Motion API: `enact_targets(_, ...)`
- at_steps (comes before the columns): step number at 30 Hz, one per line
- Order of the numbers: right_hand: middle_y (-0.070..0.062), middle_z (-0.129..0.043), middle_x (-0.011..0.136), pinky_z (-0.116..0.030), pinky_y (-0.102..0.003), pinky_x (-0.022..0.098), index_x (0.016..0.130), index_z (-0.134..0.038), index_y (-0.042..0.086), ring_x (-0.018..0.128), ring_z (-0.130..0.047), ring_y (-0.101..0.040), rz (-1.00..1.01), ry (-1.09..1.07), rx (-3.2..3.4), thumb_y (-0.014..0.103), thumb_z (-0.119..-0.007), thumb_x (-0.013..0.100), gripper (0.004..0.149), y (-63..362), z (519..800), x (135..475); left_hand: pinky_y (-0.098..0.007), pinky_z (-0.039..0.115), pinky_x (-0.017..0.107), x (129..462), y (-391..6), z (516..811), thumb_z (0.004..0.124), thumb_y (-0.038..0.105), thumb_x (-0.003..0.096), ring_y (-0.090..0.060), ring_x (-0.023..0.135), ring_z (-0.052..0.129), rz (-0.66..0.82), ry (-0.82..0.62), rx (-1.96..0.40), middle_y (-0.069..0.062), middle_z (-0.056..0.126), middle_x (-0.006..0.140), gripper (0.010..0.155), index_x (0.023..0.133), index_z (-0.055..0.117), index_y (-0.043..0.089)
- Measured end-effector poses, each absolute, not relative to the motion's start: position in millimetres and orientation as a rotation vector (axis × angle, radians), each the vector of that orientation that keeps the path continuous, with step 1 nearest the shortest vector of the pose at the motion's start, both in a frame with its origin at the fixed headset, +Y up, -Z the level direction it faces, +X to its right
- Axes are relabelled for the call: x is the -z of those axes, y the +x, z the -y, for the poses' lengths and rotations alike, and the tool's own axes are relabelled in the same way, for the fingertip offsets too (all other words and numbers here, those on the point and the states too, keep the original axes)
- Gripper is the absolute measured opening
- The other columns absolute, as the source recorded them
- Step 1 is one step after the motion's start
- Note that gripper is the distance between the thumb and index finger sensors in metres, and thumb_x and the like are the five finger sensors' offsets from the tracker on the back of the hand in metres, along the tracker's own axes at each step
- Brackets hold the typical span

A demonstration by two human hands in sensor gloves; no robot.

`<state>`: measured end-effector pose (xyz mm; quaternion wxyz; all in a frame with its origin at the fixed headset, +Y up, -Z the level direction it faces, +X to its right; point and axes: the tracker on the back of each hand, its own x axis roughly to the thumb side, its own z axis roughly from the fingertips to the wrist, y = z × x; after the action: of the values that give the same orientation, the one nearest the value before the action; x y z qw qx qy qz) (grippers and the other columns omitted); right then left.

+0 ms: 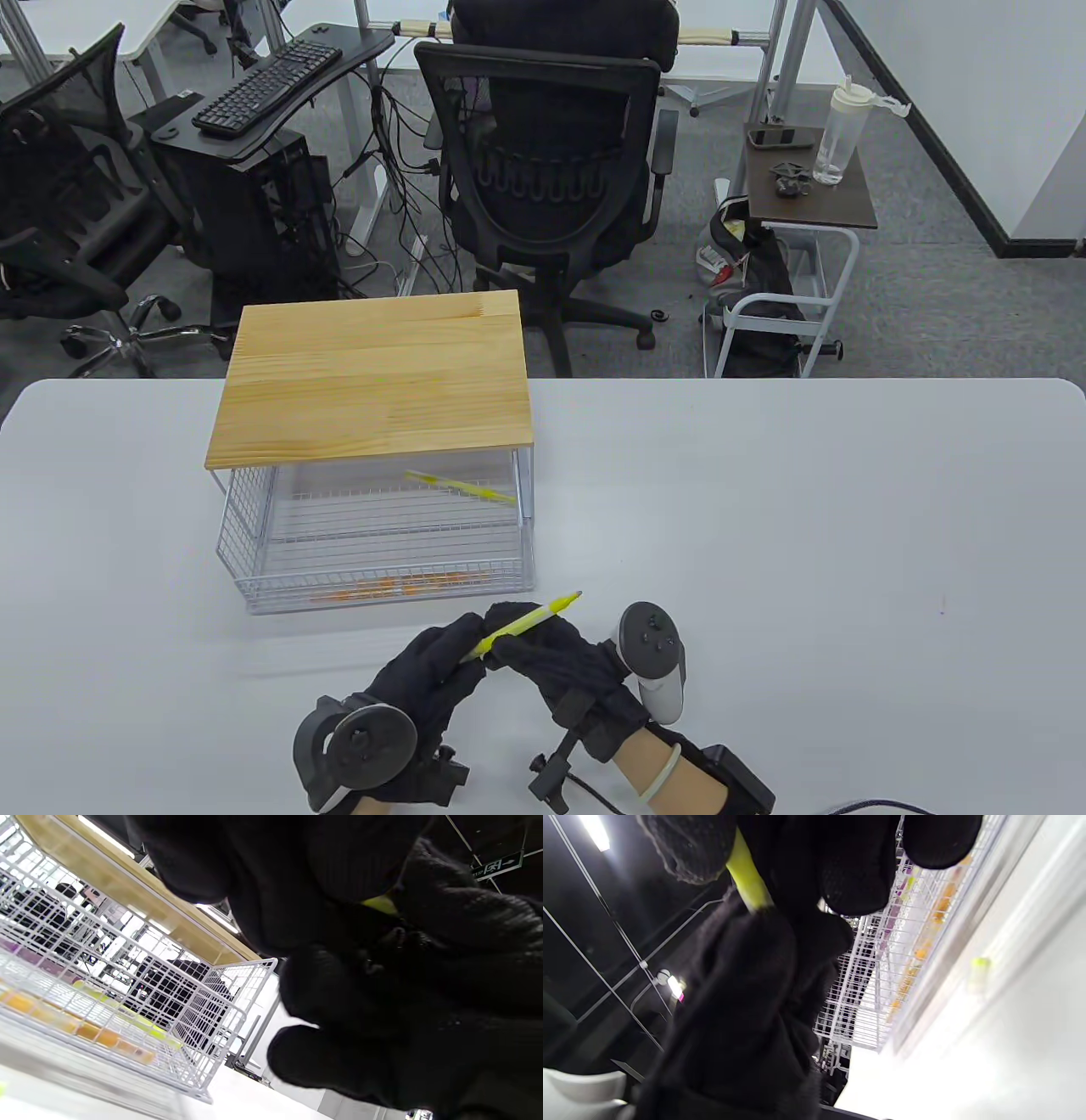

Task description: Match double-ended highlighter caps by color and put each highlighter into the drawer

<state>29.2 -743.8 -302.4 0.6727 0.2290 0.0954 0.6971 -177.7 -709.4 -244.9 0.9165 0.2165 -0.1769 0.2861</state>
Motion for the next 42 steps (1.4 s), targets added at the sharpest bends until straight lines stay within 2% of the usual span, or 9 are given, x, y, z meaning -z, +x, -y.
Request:
enact_targets(3, -0.013, -0.072, 0.098, -0.055, -0.067, 0.065, 0.100, -0.060, 0.016, 0.081, -0.079, -0.042, -0.241, 0.510, -1.548, 0.038, -0.072, 0.061, 0.047, 30.3, 743.4, 304.3, -0.042, 0.081, 0.060, 246.3, -178.0, 711.9, 0.078, 0.035, 0.0455, -0.010, 0.056, 0.104, 0.377, 0.423, -0.578, -0.012, 0.092, 0.081, 0.051, 0.091, 0.082, 0.013)
enact_targets(10, -0.016, -0.071, 0.101, -0.055, -0.067, 0.065, 0.102, -0.054, 0.015, 0.083, -0.079, -0.046, -0.167, 0.503, -1.521, 0.030, -0.066, 0.062, 0.044, 44.2, 730.5, 308.3, -0.054, 0.072, 0.065, 250.5, -188.9, 716.7, 0.075, 0.036, 0.0475, -0.021, 0.073, 0.098, 0.319, 0.394, -0.519, -0.011, 0.083, 0.095, 0.055, 0.099, 0.075, 0.018)
enact_targets(16, -0.016, -0.070, 0.100, -0.049, -0.070, 0.067, 0.114, -0.039, 0.011, 0.082, -0.075, -0.047, -0.007, 0.535, -1.651, 0.023, -0.060, 0.062, 0.057, 68.9, 707.7, 308.8, -0.059, 0.067, 0.066, 256.3, -210.7, 720.8, 0.074, 0.039, 0.0483, -0.030, 0.082, 0.092, 0.216, 0.353, -0.479, -0.013, 0.079, 0.102, 0.059, 0.104, 0.069, 0.019)
enact_targets(24, -0.015, -0.073, 0.099, -0.049, -0.072, 0.069, 0.115, -0.045, 0.014, 0.083, -0.076, -0.047, 0.180, 0.568, -2.075, 0.019, -0.070, 0.061, 0.059, 89.3, 679.7, 302.9, -0.062, 0.064, 0.068, 261.1, -224.6, 724.7, 0.073, 0.041, 0.0484, -0.034, 0.087, 0.089, 0.135, 0.297, -0.358, -0.013, 0.078, 0.105, 0.062, 0.106, 0.066, 0.020)
enact_targets(28, -0.012, -0.075, 0.101, -0.050, -0.071, 0.070, 0.112, -0.056, 0.015, 0.085, -0.078, -0.045, 0.295, 0.570, -2.241, 0.019, -0.073, 0.060, 0.055, 93.2, 670.8, 297.6, -0.063, 0.062, 0.069, 262.6, -231.8, 725.5, 0.073, 0.043, 0.0482, -0.035, 0.089, 0.088, 0.093, 0.274, -0.312, -0.013, 0.078, 0.106, 0.065, 0.108, 0.064, 0.019)
enact_targets(31, -0.012, -0.076, 0.100, -0.050, -0.071, 0.070, 0.111, -0.059, 0.015, 0.084, -0.079, -0.045, 0.281, 0.618, -2.241, 0.019, -0.074, 0.061, 0.053, 91.7, 664.3, 293.1, -0.064, 0.061, 0.069, 265.6, -236.4, 727.5, 0.071, 0.047, 0.0480, -0.038, 0.092, 0.085, 0.054, 0.222, -0.276, -0.015, 0.075, 0.108, 0.076, 0.114, 0.049, 0.018)
enact_targets(33, -0.013, -0.077, 0.100, -0.051, -0.071, 0.069, 0.111, -0.060, 0.015, 0.084, -0.080, -0.045, 0.275, 0.661, -2.216, 0.020, -0.074, 0.061, 0.052, 88.6, 659.1, 287.8, -0.066, 0.059, 0.070, 268.6, -237.3, 729.8, 0.070, 0.050, 0.0473, -0.042, 0.095, 0.081, 0.035, 0.157, -0.239, -0.017, 0.073, 0.110, 0.079, 0.115, 0.045, 0.018)
enact_targets(39, -0.011, -0.079, 0.100, -0.052, -0.071, 0.069, 0.110, -0.062, 0.016, 0.084, -0.081, -0.044, 0.343, 0.729, -2.245, 0.021, -0.074, 0.060, 0.051, 84.6, 646.8, 274.0, -0.068, 0.055, 0.071, 280.0, -231.5, 738.8, 0.071, 0.049, 0.0467, -0.044, 0.102, 0.074, 0.027, 0.043, -0.136, -0.015, 0.068, 0.116, 0.073, 0.112, 0.045, 0.032)
enact_targets(42, -0.011, -0.079, 0.099, -0.052, -0.071, 0.069, 0.109, -0.063, 0.017, 0.084, -0.082, -0.044, 0.334, 0.751, -2.237, 0.021, -0.074, 0.061, 0.050, 85.1, 644.5, 272.0, -0.067, 0.056, 0.072, 290.7, -220.0, 743.4, 0.073, 0.048, 0.0460, -0.041, 0.103, 0.075, 0.048, -0.030, -0.107, -0.013, 0.068, 0.117, 0.073, 0.112, 0.048, 0.030)
